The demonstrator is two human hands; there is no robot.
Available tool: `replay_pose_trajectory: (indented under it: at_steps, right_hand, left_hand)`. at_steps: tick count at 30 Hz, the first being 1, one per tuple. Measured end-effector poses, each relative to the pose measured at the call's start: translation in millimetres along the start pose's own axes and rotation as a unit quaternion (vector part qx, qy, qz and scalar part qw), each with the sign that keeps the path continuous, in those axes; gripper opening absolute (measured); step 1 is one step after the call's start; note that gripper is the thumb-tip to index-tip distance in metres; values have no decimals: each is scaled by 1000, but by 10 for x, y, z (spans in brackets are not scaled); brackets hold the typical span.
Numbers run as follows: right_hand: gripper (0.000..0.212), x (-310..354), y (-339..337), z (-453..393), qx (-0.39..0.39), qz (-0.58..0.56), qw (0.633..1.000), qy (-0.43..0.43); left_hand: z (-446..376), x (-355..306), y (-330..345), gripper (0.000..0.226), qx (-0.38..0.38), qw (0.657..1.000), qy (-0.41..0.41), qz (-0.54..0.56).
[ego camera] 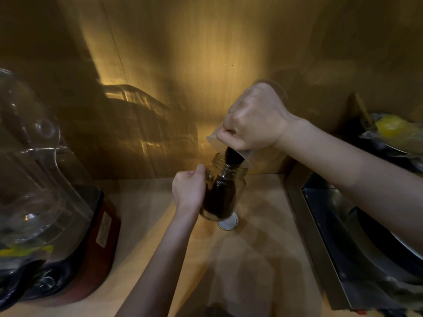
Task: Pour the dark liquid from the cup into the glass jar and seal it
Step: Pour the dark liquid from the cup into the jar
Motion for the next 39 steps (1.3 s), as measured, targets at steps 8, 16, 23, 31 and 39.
replay_pose_trajectory:
  at_steps: [8,16,23,31,39]
  right_hand:
    - [39,14,-19,-12,5,-18,1000,-11]
    - [41,32,1,-28,1,-1,1000,-21]
    - [40,55,85,-16,19,10,999,-43]
    - [39,52,30,-41,6,8,999,-38]
    - [39,52,-27,-50,-9,12,999,-43]
  left_hand:
    - [-12,19,-6,44,6,1000,-12,26]
    - [10,1,31,43,13,999,-19,38]
    - [17,9,57,42,23,999,-20,44]
    - [37,19,85,39,32,998,-30,50]
    - [26,1,72,36,27,998,-30,56]
Point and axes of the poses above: each hand's wrist, its own z-axis away from the middle knuckle, its own y-axis out of the palm, x = y × z, the point moved 9 cm from there along -z, towards the middle knuckle, and after that the axes turned 10 degrees about -x, right-handed, at the moved point
